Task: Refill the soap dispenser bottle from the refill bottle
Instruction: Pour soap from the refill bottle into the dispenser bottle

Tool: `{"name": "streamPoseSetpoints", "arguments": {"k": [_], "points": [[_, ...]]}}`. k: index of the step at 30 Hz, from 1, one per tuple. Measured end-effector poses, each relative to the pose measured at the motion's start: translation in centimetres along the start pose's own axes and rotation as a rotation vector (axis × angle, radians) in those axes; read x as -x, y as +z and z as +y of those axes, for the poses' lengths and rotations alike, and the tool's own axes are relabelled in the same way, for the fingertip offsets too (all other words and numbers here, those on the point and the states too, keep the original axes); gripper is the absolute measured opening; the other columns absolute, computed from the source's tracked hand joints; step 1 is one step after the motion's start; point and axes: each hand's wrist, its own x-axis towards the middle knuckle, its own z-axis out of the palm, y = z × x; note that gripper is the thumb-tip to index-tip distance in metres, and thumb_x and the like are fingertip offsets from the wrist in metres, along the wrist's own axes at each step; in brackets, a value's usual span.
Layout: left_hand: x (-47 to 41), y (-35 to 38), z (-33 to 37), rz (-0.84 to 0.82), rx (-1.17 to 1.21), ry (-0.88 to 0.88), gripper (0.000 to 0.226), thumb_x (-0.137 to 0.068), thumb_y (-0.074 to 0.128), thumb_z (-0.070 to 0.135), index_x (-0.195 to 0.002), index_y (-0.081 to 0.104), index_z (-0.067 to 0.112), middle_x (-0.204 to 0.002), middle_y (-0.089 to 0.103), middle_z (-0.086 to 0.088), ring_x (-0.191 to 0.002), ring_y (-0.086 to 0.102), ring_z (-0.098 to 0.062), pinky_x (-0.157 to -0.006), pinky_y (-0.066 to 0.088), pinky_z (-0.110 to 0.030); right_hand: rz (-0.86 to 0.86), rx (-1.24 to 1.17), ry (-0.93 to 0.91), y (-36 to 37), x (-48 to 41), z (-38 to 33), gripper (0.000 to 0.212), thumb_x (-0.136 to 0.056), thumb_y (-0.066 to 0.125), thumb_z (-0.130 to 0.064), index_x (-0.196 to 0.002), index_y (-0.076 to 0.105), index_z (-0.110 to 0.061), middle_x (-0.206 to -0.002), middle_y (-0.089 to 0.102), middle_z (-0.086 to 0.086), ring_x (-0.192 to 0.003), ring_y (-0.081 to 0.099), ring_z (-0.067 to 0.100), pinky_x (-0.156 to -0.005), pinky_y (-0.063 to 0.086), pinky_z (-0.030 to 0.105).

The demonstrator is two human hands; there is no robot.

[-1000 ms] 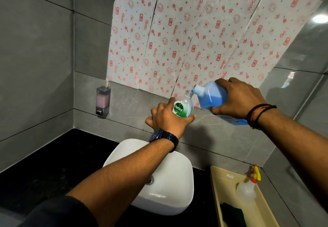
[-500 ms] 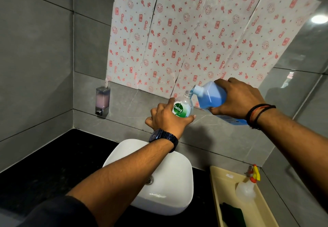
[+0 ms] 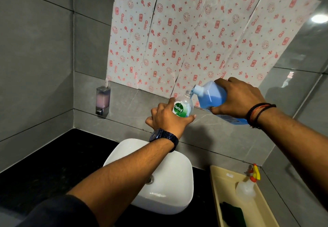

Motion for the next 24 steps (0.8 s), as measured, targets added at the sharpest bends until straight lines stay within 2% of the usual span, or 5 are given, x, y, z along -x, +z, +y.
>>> {"name": "streamPoseSetpoints", "arguments": {"k": [16,24], "points": [[-0.07,-0.12,0.06,-0.004,0.017,0.001,0.086,-0.048,0.068,0.075,-0.123,0.047,0.039,-0.107,0.057,0.001,-0.103,0.041,-0.021,-0.073,0.021,-0.036,-0.010,0.000,0.002,-0.24,-0.11,-0.17,0.075,-0.056,0.075,-0.058,-0.119,0.047,-0.028,-0.089,0.052,-0.001,-0.075,0.049,0.020,-0.060,0.040,0.029],[-0.02,-0.09,0.10,-0.008,0.008,0.003,0.084,-0.049,0.068,0.075,-0.122,0.046,0.039,-0.108,0.057,0.000,-0.104,0.041,-0.022,-0.073,0.021,-0.037,-0.021,0.005,0.010,-0.20,0.01,-0.14,0.076,-0.058,0.076,-0.056,-0.122,0.046,-0.027,-0.098,0.057,0.003,-0.078,0.048,0.019,-0.062,0.042,0.030]]}}
